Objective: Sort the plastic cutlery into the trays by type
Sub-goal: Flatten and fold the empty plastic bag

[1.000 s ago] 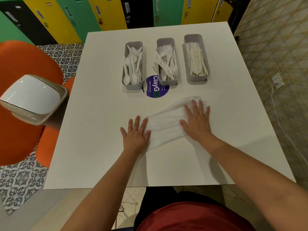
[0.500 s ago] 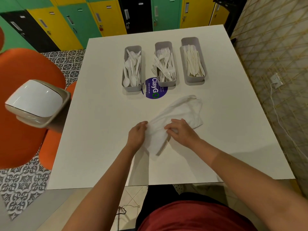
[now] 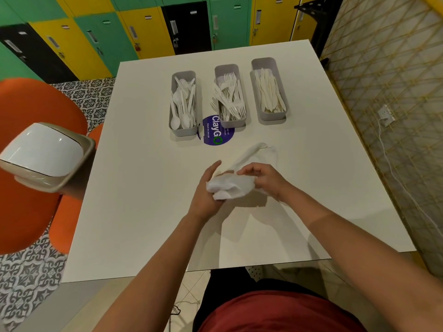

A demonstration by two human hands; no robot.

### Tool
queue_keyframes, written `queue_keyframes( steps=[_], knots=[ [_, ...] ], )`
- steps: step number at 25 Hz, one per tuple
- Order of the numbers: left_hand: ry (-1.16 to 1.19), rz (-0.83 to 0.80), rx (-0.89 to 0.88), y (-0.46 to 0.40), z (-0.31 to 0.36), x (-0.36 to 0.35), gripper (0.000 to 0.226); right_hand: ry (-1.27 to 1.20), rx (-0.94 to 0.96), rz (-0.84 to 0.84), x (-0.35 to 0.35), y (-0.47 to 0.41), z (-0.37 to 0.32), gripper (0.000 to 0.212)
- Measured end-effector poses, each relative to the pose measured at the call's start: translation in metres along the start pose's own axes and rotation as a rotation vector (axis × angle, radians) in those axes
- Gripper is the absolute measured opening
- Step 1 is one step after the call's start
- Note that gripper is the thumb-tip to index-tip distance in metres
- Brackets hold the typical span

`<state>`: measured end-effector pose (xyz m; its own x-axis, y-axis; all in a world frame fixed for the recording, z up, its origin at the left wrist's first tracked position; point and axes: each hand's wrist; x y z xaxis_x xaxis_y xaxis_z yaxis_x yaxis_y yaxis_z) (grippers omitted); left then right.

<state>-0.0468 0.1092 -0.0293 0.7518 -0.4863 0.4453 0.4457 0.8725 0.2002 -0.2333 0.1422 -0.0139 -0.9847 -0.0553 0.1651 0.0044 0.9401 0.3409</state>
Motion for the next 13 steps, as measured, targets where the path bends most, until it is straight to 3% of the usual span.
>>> queue_keyframes(
  steps=[2,5,7,10,13],
  knots=[
    [0.094,-0.031,0.085,0.003,0.01,-0.002,0.05,0.259,0.03,-0.089,0.001,0.007,0.013,0.053],
    [-0.386,-0.284,-0.121,0.003,0.008,0.002,0.055,0.932,0.119,-0.236,0.008,0.014,0.036,0.076],
    [-0.54,-0.412,-0.197,0.004,0.005,0.0,0.059,1.095,0.175,-0.288,0.011,0.014,0.043,0.072],
    [-0.318,-0.308,-0.028,0.003,0.005,-0.002,0.084,0.855,0.126,-0.19,0.01,0.012,0.045,0.067],
    [-0.075,-0.202,0.099,-0.004,0.011,-0.011,0.064,0.309,-0.094,-0.056,0.007,0.013,0.036,0.069]
  ],
)
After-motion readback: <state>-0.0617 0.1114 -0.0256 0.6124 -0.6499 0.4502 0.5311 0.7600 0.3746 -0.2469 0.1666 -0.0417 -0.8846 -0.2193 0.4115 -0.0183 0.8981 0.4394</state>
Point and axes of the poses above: each hand's wrist, its own y-axis away from the middle knuckle, its own x-axis out of the back of the hand, z = x × y, and after that the axes turned 3 degrees about x, right-handed
